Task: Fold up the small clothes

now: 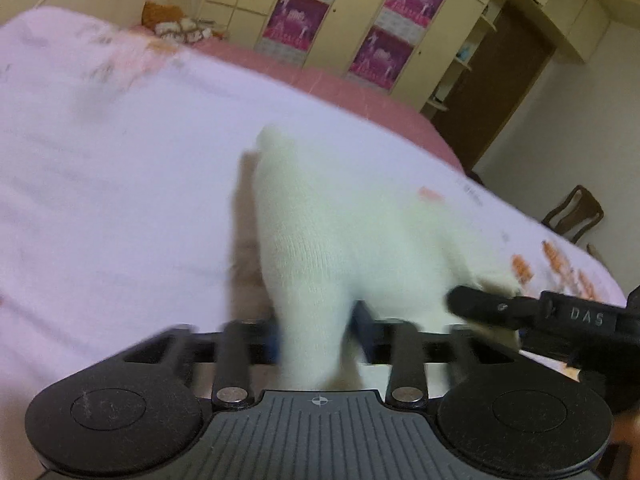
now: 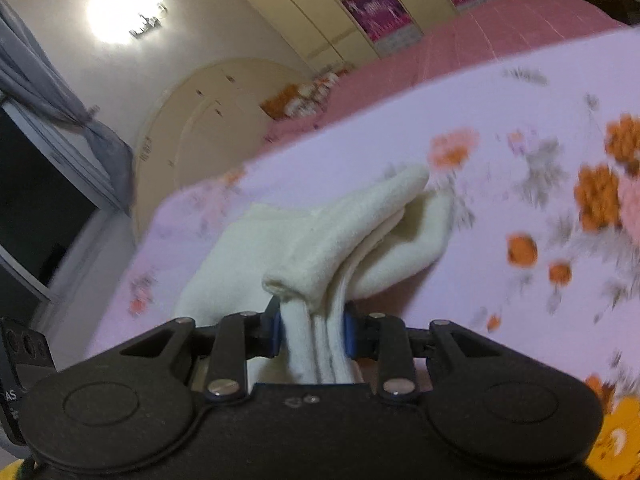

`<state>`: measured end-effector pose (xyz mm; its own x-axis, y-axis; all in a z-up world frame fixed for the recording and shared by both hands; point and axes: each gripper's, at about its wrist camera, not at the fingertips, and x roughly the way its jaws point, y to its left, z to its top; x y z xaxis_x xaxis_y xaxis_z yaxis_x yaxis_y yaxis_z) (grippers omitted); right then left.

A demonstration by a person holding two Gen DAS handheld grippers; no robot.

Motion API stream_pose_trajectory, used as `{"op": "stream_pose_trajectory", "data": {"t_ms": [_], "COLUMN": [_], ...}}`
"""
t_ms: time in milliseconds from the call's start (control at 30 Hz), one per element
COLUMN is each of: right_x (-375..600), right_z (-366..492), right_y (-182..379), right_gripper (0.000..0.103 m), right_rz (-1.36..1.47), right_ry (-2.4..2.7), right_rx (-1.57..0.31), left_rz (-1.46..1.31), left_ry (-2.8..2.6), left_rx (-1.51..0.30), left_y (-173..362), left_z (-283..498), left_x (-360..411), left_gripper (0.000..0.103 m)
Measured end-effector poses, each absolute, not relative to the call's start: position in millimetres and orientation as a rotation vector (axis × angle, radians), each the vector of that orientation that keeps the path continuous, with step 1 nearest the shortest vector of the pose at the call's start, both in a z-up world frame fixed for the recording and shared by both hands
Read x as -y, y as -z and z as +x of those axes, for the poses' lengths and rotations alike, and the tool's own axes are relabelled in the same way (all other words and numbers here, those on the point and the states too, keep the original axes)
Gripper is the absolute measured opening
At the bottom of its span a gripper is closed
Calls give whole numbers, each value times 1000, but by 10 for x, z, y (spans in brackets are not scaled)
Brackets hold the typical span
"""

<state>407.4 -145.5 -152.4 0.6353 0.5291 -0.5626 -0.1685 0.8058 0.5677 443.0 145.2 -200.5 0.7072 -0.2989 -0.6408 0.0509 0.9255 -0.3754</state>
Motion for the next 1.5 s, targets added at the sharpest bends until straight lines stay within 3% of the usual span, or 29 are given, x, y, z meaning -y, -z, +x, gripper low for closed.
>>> {"op": "stream_pose_trajectory", "data": {"t_ms": [67,200,500,533,633,700,767,933,1100,1233,1367,1500], "right_x": [1515,1552,1381,1369,1286,1261,1223,1311,1175,1129,1043,911], "right_z": [4064,3956,3791,3746,3585,3472,3344,3174,3081,2962,2876,2987], "right_y": [1648,1632,1400,1375,1429,1534,1586,1588,1531,1450,1281,1395], "right_gripper": [32,32,34,36,55,52,34,15,19,31,31,30], "right_rz": [515,504,427,440,413,413,360,391,330,330,246,120], "right_ry": [-366,-320,-219,-239,-232,-232,-202,-135,-103,-92,-79,-86], "right_rx": [-816,-814,-803,-809,-844,-887,-886,-880,-882,-855,-762,-843], "left_rz": [-326,-293,-188,-193,-189,-168,-171,-127,-113,-93,-77,-73], "left_ry": [229,213,225,225,249,265,270,286,254,247,224,190], "left_rx": [-747,-756,-779,-788,-809,-807,-808,-811,-835,-835,-836,-844], "left_y": [2031,1921,1922,1906,1891,1912,1915,1906,1860,1861,1854,1856], "left_z": [4414,4379,3922,3913,3837,3780,3746,3654,3649,3629,3615,3608], "left_x": [-1461,-1477,-1488,-1482,-1454,-1415,-1392,-1291,-1254,-1211,-1171,-1147], "left_gripper": [50,63,63,63,63,63,63,63,70,77,80,87]}}
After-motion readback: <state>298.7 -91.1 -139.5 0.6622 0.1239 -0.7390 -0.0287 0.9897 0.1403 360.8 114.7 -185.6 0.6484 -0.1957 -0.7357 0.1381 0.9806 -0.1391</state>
